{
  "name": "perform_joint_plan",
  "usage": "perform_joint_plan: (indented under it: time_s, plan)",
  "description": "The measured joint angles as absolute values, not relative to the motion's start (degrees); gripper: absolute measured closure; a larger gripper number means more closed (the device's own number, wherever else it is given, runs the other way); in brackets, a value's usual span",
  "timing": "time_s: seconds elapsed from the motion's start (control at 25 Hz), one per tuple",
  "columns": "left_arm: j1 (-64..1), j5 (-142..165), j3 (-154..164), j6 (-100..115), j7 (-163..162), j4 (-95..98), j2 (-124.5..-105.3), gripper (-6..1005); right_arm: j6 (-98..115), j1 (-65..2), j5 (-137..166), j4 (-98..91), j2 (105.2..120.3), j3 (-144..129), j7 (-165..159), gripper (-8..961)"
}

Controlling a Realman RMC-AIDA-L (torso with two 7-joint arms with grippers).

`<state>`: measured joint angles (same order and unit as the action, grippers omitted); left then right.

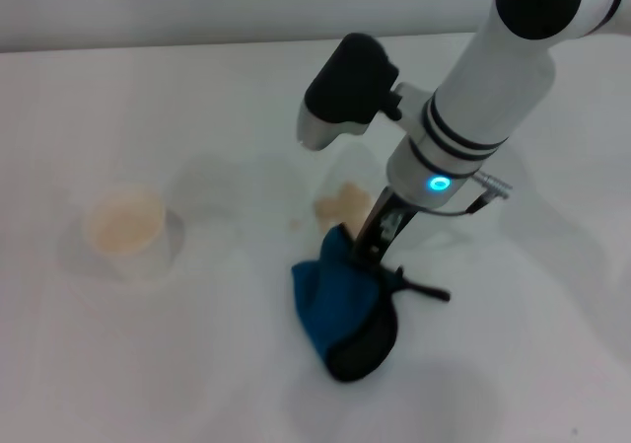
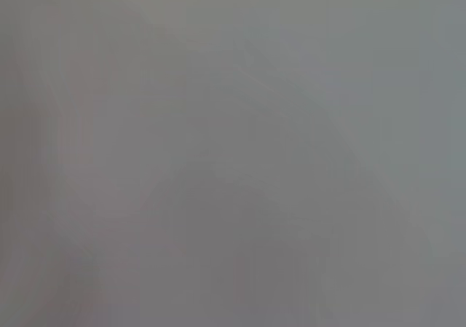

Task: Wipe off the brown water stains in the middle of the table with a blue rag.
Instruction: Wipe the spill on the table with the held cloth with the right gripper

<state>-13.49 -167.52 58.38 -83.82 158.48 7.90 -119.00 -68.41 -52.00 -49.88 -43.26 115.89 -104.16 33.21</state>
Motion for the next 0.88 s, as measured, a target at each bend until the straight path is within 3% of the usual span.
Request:
perform_joint_plan:
  time_s: [0.6,0.88]
  plan:
    - [-13.44,-167.52,58.35,-85.61,158.51,7.91,-119.01,127,-58.05,-50.84,-34.18,-42.16,115.52,-91.32,30.64,881]
    - [-14.03,-167.52,58.49,-85.6,158.52,7.91,-119.0,126,-56.44,-51.71,-32.37,-42.56,116.17,-92.4,29.09,880]
